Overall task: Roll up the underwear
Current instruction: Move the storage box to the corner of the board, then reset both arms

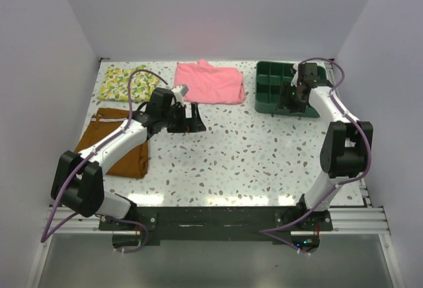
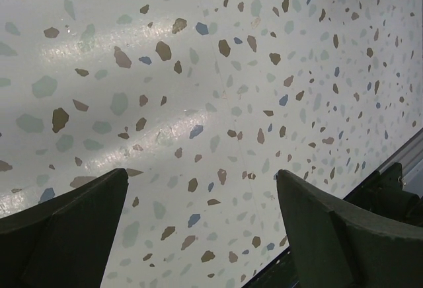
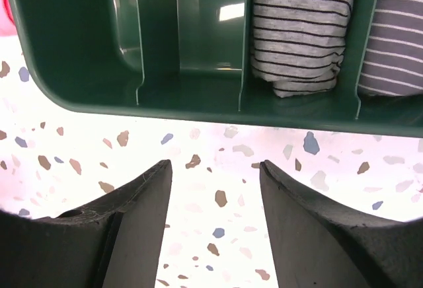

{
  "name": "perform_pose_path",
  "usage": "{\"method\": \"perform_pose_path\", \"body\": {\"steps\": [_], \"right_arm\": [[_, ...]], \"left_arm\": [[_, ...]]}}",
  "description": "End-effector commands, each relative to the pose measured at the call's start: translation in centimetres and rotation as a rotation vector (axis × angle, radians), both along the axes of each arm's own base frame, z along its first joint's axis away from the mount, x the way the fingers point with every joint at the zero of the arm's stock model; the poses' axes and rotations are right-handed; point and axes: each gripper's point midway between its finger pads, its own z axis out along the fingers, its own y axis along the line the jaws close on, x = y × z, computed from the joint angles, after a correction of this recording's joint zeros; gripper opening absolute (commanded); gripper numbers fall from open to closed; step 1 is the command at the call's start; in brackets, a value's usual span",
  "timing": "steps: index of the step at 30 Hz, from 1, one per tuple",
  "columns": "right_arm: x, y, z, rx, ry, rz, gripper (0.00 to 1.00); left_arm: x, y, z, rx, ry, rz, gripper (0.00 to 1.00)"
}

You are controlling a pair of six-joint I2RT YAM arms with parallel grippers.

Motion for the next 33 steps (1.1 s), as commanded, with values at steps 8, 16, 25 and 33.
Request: {"method": "perform_pose_path", "body": {"steps": [8, 16, 25, 33], "right_arm": [[2.5, -1.6, -3.0, -0.076, 0.036, -0.068, 0.60], [3.3, -6.7, -4.4, -0.277, 0.084, -0.161, 0.63], [2.8, -10.6, -4.7, -0.434, 0.133, -0.187, 0.63], [0.6, -14.0, -3.3, -0.507, 0.148, -0.312, 0.64]], "left_arm": [[1.6, 0.9, 2.5, 0.031, -0.076, 0.051, 1.00], [1.9, 1.2, 2.5, 0.035, -0.080, 0.080, 1.00], [2.0, 1.3, 2.2, 0.046, -0.074, 0.083, 1.00], [2.1, 1.1, 1.8, 0.050, -0.064, 0.075, 1.00]]}}
